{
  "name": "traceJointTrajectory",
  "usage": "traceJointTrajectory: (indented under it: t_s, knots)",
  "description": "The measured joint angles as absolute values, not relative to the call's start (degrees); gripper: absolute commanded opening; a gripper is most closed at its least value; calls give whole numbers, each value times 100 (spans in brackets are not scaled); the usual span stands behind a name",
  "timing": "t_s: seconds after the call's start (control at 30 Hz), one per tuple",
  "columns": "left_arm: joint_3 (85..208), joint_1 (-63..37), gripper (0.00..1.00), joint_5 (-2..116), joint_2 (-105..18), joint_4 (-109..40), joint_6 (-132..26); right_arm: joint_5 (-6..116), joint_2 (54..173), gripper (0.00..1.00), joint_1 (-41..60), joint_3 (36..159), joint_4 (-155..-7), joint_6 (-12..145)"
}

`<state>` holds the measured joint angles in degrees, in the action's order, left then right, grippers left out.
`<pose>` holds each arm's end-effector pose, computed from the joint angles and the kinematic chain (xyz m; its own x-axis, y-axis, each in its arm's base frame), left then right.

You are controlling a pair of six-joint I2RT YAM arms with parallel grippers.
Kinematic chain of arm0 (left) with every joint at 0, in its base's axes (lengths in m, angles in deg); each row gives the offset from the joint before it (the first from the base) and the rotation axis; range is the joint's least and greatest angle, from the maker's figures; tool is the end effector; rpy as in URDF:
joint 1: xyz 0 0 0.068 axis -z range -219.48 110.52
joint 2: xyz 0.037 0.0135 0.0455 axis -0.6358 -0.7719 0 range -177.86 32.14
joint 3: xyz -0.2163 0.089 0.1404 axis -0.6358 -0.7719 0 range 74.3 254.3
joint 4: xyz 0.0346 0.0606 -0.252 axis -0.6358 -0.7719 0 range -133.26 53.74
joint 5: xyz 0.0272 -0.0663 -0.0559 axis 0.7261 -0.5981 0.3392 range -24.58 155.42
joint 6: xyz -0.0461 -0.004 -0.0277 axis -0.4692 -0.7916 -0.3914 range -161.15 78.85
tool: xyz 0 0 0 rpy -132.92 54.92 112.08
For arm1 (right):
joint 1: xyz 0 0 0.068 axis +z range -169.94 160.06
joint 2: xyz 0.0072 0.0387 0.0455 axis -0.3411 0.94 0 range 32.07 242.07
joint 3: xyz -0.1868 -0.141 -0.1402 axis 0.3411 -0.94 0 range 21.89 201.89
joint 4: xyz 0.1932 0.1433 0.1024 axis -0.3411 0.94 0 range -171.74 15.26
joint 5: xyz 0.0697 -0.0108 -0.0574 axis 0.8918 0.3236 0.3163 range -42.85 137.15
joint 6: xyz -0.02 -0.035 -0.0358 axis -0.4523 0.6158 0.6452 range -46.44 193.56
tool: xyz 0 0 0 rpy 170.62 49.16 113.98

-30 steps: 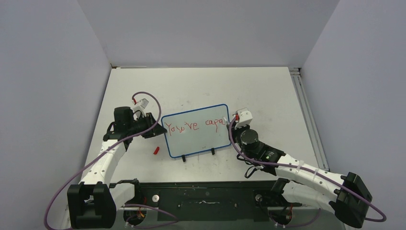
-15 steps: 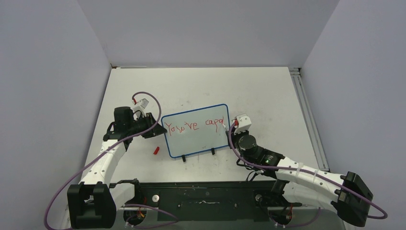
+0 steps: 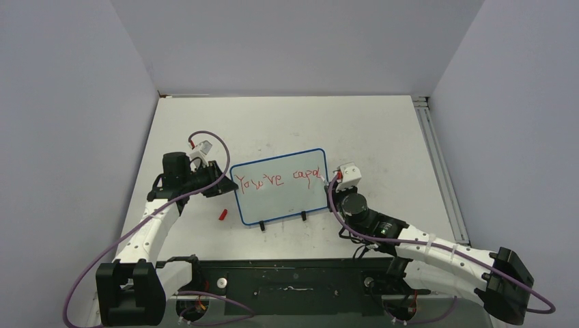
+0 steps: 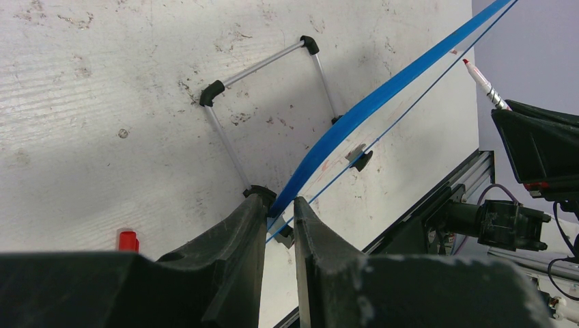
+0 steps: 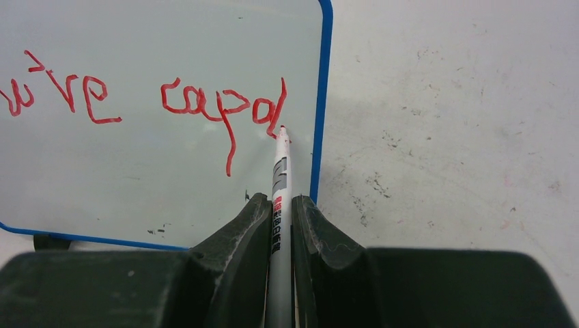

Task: Write a sentence on the whiteboard

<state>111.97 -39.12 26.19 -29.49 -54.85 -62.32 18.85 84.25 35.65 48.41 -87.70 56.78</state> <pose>0.2175 -0.0239 0.2323 -0.8004 -0.2748 -0.5327 0.1948 0.7213 -0.6647 0.1292 0.1588 0.2346 -0.3193 -0.0163 -0.9475 -0.3990 0.9092 0.1189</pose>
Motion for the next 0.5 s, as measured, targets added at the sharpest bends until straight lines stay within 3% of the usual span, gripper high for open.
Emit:
traceJointTrajectory:
  t_s: [0.5]
  knots:
    - [11197, -3912, 19, 2619, -2951, -5485, -6232, 1839, 8631, 5, 3565, 4890, -8918, 5857]
